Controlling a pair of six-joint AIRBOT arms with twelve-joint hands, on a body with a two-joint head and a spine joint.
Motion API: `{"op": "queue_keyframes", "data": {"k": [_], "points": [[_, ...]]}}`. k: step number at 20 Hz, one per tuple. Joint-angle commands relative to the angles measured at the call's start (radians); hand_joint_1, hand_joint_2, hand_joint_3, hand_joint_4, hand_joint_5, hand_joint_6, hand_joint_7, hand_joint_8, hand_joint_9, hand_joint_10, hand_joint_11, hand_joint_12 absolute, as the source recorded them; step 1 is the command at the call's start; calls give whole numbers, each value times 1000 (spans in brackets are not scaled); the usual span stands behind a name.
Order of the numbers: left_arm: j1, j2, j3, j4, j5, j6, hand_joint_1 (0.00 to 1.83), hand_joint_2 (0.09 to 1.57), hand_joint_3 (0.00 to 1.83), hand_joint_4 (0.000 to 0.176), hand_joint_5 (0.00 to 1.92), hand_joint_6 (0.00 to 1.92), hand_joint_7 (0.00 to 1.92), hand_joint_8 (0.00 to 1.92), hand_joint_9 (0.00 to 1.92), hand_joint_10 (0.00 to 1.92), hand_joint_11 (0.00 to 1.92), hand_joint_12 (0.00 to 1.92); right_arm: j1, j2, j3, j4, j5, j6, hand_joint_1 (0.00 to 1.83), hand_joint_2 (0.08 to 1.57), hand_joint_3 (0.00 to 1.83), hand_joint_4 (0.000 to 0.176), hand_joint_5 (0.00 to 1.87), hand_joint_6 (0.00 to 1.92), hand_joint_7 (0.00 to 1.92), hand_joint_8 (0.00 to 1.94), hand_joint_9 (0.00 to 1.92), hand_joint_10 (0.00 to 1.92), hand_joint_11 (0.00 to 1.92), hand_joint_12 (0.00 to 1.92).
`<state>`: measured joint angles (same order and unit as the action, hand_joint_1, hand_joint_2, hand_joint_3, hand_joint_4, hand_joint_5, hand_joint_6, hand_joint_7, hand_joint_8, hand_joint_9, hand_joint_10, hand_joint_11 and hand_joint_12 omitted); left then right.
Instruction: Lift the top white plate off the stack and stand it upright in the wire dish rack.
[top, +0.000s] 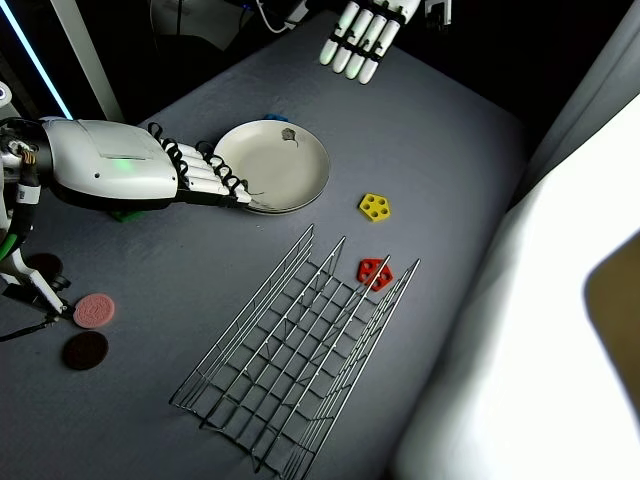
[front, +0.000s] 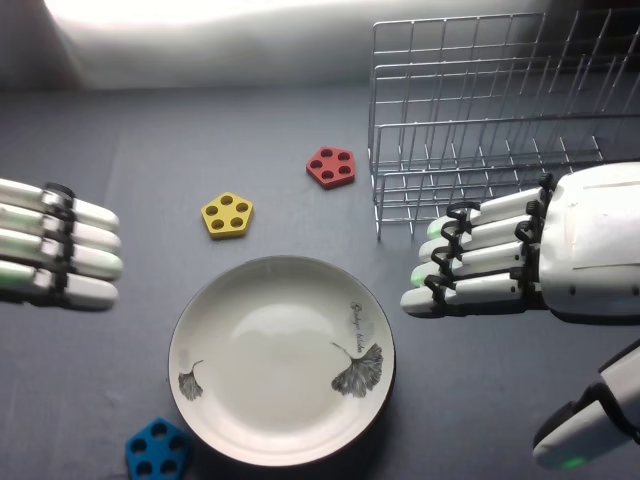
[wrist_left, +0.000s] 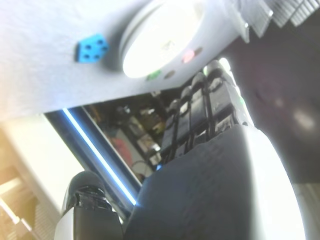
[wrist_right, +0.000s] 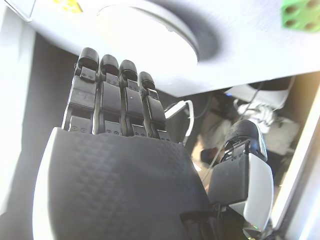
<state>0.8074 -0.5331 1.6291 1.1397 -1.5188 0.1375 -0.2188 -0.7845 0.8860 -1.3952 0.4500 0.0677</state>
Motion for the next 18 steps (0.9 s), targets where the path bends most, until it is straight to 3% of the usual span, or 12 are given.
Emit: {"op": "queue_keyframes", "data": {"k": [1,9,13,18], "points": [[-27,11,-16,-55,-49,6,65,986,1,0,69,6,76,5,77,4,95,38,10,10,1,45,36,4,0,940,1,0,135,8,181,15,179,10,128,5],[-87,-5,-97,42,42,64,62,995,4,0,90,9,106,11,106,11,110,41,8,3,18,93,37,4,0,946,2,0,122,6,155,8,155,8,126,10],[-95,-14,-115,45,58,100,81,1002,4,0,79,0,101,0,104,1,111,36,8,-1,29,120,37,5,0,954,3,0,117,0,144,0,142,0,104,0],[-126,-27,-151,103,104,118,25,1007,3,0,50,0,70,0,66,0,74,16,5,-1,33,130,49,10,0,962,0,0,183,6,215,3,225,5,150,13]]}}
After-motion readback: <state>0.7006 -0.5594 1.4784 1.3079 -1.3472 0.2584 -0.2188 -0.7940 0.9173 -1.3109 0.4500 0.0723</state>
